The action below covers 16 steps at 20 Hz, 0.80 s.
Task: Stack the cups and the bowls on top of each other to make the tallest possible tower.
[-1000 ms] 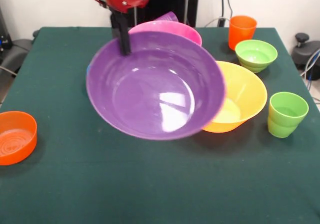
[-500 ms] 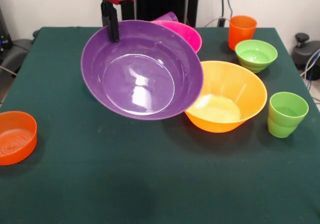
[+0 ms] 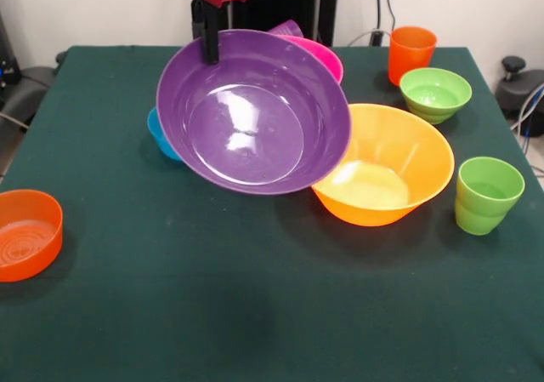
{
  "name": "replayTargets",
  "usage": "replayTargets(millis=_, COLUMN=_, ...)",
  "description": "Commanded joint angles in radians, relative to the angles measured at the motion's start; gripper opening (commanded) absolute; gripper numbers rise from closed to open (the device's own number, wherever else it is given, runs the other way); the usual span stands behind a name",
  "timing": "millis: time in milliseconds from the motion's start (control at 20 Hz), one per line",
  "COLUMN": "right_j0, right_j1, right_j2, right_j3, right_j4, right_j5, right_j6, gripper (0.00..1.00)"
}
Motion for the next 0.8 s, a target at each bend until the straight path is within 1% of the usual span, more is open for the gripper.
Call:
replayTargets(millis=50, right_j0=0.002, right_j1=-0.028, right_j2=-0.027, right_j3=0.115, right_j4=-0.027, right_j5=-0.105, right_j6=0.333, gripper=0.0)
replayTargets(millis=200, right_j0=-0.016, right_j1=-0.037, right_j2=-0.008, right_j3=0.121, right_j4=-0.01, right_j5=-0.126, right_j6=0.356, gripper=0.0)
replayTargets(millis=250, right_j0=-0.021, right_j1=-0.04, right_j2=-0.001, right_j3=0.129, right_j4=-0.006, right_j5=-0.147, right_j6=0.378, gripper=0.0)
replayTargets(millis=400, right_j0=-0.024, right_j1=-0.038, right_j2=0.002, right_j3=0.145, right_j4=-0.017, right_j5=-0.201, right_j6=0.426, gripper=0.0)
replayTargets(millis=550, right_j0=-0.016, right_j1=-0.036, right_j2=-0.009, right_j3=0.176, right_j4=-0.048, right_j5=-0.295, right_j6=0.516, gripper=0.0)
replayTargets(millis=650, right_j0=-0.012, right_j1=-0.037, right_j2=-0.015, right_j3=0.188, right_j4=-0.06, right_j5=-0.338, right_j6=0.555, gripper=0.0)
replayTargets(millis=800, right_j0=-0.005, right_j1=-0.041, right_j2=-0.024, right_j3=0.195, right_j4=-0.069, right_j5=-0.363, right_j6=0.579, gripper=0.0)
